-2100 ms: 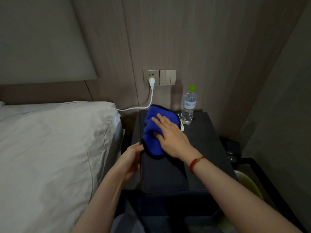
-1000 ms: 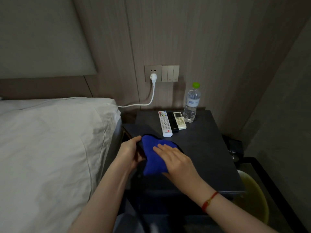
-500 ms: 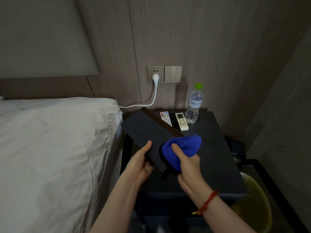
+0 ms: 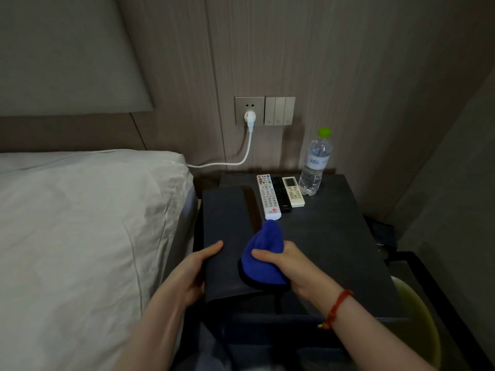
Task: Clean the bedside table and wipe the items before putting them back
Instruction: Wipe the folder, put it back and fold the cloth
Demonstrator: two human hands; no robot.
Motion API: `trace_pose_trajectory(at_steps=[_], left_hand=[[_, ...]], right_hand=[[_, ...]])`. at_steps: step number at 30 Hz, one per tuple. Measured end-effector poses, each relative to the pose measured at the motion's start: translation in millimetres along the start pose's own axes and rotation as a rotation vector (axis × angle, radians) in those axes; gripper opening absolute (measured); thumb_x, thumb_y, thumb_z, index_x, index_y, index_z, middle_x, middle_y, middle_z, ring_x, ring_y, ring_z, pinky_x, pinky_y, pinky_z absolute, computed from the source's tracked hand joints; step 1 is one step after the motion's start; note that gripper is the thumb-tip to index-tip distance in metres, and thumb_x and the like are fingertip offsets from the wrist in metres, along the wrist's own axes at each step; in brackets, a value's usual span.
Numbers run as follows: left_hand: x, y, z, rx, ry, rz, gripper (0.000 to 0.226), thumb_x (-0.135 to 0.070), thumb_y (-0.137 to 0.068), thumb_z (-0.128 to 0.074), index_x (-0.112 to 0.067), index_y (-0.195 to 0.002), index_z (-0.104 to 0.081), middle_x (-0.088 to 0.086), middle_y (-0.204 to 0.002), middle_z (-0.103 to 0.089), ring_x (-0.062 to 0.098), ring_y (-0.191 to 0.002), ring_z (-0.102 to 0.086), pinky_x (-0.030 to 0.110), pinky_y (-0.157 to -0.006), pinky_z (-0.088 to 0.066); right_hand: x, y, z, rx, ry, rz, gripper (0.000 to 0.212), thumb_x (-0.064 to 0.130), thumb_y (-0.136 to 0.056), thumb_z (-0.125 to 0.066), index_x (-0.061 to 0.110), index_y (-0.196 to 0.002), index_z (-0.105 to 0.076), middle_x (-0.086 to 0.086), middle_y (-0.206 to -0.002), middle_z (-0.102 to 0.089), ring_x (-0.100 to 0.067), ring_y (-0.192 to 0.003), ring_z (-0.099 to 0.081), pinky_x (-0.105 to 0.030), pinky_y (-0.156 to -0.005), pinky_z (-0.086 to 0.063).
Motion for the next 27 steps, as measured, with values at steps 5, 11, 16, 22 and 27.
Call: trace_pose_trajectory(at_steps=[5, 11, 16, 22, 27], left_hand=[[-16, -25, -14, -0.071, -0.085, -0.004, 0.032, -0.022, -0.086, -0.059, -0.002, -0.112, -0.062, 0.015, -0.085, -0.072, 0.026, -0.071, -0.068, 0.032, -0.059, -0.055], [-49, -77, -28, -0.165, -0.179, -0.102, 0.044, -0.022, -0.091, -0.057, 0.004, -0.125, -0.053, 0.025, -0.118, -0.061, 0.026, -0.072, -0.058, 0.040, -0.071, -0.050], [-65, -120, -28, -0.144, -0.093, -0.028, 0.042, -0.026, -0.093, -0.053, -0.001, -0.126, -0.053, 0.015, -0.087, -0.062, 0.026, -0.074, -0.058, 0.040, -0.071, -0.049], [-76, -163, -27, -0.183, -0.087, -0.050, 0.039, -0.025, -0.091, -0.057, -0.002, -0.122, -0.053, 0.021, -0.122, -0.059, 0.032, -0.093, -0.061, 0.043, -0.079, -0.047], [-80, -191, -28, -0.219, -0.155, -0.088, 0.050, -0.026, -0.088, -0.062, 0.001, -0.128, -0.049, 0.021, -0.123, -0.058, 0.034, -0.101, -0.059, 0.042, -0.075, -0.050]], right_hand=[[0, -44, -3, -0.130, 0.072, -0.014, 0.032, 0.020, -0.084, -0.066, 0.001, -0.110, -0.060, -0.013, -0.101, -0.067, -0.019, -0.086, -0.063, -0.020, -0.064, -0.048], [7, -99, -7, -0.334, 0.342, 0.024, 0.036, 0.021, -0.093, -0.053, -0.003, -0.120, -0.049, -0.019, -0.125, -0.054, -0.030, -0.115, -0.052, -0.028, -0.085, -0.039], [19, -123, -1, -0.391, 0.505, 0.165, 0.030, 0.015, -0.093, -0.050, 0.004, -0.120, -0.054, -0.017, -0.133, -0.049, -0.032, -0.123, -0.046, -0.021, -0.083, -0.035], [16, -138, 33, -0.494, 0.683, 0.127, 0.022, 0.022, -0.091, -0.047, 0.012, -0.107, -0.058, -0.014, -0.111, -0.060, -0.035, -0.103, -0.057, -0.036, -0.081, -0.044], [12, -149, 63, -0.499, 0.670, 0.077, 0.019, 0.028, -0.092, -0.047, 0.014, -0.098, -0.059, -0.006, -0.093, -0.053, -0.033, -0.095, -0.057, -0.032, -0.073, -0.039]])
Point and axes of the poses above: each hand's wrist, its own y-axis away from the middle knuckle, its own z-axis out of the back of the hand, x = y × z, the point moved 1 cm from there along -y, towards the middle knuckle
